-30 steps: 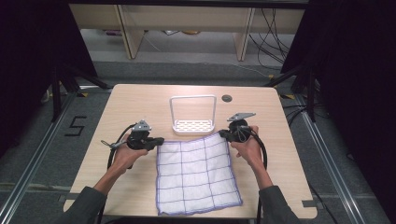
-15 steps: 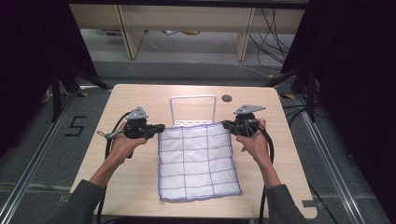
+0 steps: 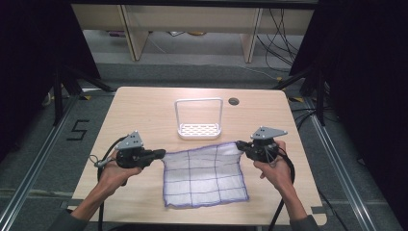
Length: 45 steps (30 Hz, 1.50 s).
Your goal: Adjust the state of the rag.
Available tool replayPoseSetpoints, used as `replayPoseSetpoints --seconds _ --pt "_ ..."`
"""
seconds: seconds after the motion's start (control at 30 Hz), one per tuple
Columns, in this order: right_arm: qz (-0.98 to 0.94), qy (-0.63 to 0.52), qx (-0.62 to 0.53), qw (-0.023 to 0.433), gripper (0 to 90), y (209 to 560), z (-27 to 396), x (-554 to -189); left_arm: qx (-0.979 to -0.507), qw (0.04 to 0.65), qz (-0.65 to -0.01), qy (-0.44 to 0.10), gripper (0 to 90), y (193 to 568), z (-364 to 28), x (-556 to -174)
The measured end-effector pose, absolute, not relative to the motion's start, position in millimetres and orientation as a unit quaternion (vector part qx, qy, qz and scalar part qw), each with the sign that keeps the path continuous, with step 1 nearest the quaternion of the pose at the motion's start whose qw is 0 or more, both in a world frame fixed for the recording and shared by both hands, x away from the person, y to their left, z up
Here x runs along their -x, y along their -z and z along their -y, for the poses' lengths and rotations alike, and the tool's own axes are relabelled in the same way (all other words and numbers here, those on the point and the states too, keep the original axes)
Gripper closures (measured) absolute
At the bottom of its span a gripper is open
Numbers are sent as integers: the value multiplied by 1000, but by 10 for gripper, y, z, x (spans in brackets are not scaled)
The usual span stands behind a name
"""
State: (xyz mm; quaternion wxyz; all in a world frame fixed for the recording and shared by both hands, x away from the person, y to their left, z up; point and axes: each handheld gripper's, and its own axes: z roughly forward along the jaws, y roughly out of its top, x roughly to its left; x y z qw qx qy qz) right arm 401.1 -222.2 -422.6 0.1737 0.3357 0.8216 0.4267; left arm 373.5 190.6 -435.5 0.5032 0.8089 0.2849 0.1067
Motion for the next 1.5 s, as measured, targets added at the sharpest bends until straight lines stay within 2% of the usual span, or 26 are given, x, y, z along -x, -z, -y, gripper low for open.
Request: replayPoseSetpoints --seconds 0.27,0.57,0.77,1.07,1.23,1.27,1.33,1.43,1.5 --pt "-832 -421 -327 155 873 4378 2272 -3661 -823 494 -267 -86 888 4547 -1885 -3390" --pt "-833 -420 -328 146 871 4573 2332 -3491 -831 486 -263 -62 887 4768 -1785 -3237" --pt "-833 -418 -341 122 863 4683 2381 -3331 -846 471 -246 -53 886 4866 -1733 -3121" --pt "-838 -410 -347 101 805 4817 2486 -3087 -861 452 -229 -37 883 4999 -1682 -2980" --pt "-849 -406 -327 93 688 4830 2495 -2962 -863 449 -232 -27 868 5056 -1674 -2942" --pt "-845 -405 -336 97 686 4820 2500 -2932 -868 442 -225 -25 853 5054 -1682 -2943" --pt "-842 -406 -342 95 673 4787 2507 -2878 -862 452 -228 -14 732 5034 -1686 -2920" --pt "-839 -401 -346 126 626 4745 2529 -2891 -854 466 -231 -21 666 4966 -1721 -2933" --pt "-831 -398 -365 132 595 4742 2530 -2916 -840 476 -259 -34 546 4886 -1760 -3000"
